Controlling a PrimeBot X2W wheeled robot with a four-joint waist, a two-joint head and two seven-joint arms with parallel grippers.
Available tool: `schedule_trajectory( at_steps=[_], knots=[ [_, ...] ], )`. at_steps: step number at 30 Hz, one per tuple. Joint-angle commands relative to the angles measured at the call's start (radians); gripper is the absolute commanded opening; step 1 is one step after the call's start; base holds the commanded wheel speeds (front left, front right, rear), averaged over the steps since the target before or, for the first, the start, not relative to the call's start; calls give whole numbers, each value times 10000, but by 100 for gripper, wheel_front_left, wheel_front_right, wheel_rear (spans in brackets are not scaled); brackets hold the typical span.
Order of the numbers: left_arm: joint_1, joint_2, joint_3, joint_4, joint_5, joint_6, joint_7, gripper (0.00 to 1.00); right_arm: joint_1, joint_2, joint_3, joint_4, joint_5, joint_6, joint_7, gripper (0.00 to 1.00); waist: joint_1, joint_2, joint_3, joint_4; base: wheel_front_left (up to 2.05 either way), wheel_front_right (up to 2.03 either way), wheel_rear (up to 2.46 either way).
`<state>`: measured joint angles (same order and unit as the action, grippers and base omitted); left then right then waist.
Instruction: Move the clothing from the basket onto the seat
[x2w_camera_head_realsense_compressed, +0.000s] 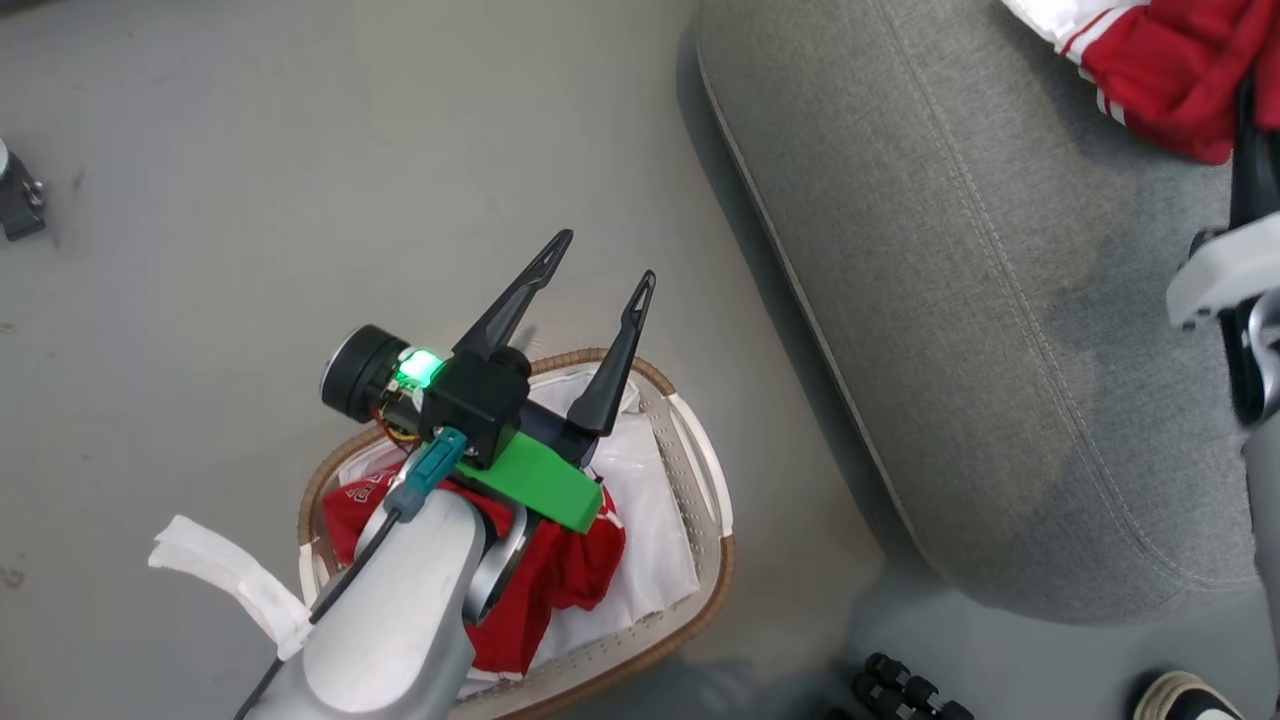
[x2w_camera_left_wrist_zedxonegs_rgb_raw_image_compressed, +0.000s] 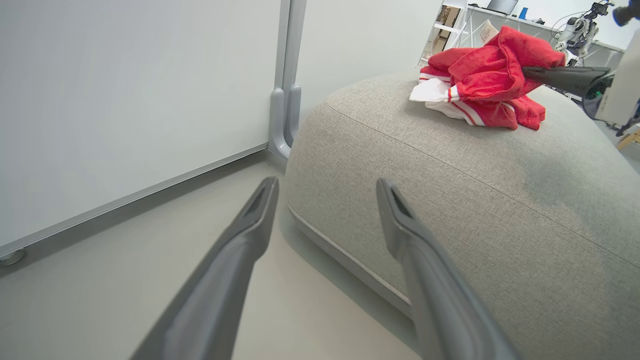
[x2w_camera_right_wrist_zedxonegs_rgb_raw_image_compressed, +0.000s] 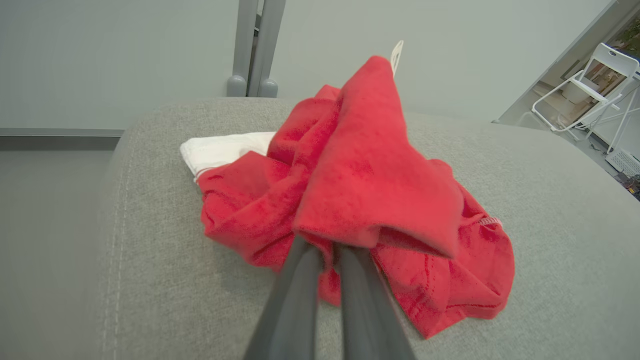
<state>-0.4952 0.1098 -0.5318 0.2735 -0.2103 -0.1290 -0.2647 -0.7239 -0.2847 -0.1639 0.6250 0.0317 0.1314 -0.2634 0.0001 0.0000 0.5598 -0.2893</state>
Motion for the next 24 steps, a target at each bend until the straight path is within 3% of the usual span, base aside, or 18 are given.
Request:
schedule_trajectory(
  at_steps=[1, 2, 13, 24],
  knots=[
    [231, -20, 97, 57, -1, -30, 6, 100, 403, 87, -172, -3, -30, -14, -19, 71, -1, 0, -365, 22, 0, 0, 0],
    [281, -40, 148, 72, -3, -30, 7, 100, 597, 134, -280, -24, -21, -14, -19, 100, -1, 0, -471, 24, 0, 0, 0],
    [1423, -394, 1044, 164, -94, -30, 6, 100, 2987, 719, -709, -296, 546, -14, -20, 100, -1, 0, -2173, 278, 0, 0, 0],
    [2548, -571, 2431, 59, 62, 45, 7, 100, 3984, 1557, 388, -2036, 452, -14, -20, 100, -1, 0, -3469, 1284, 0, 0, 0]
  ],
)
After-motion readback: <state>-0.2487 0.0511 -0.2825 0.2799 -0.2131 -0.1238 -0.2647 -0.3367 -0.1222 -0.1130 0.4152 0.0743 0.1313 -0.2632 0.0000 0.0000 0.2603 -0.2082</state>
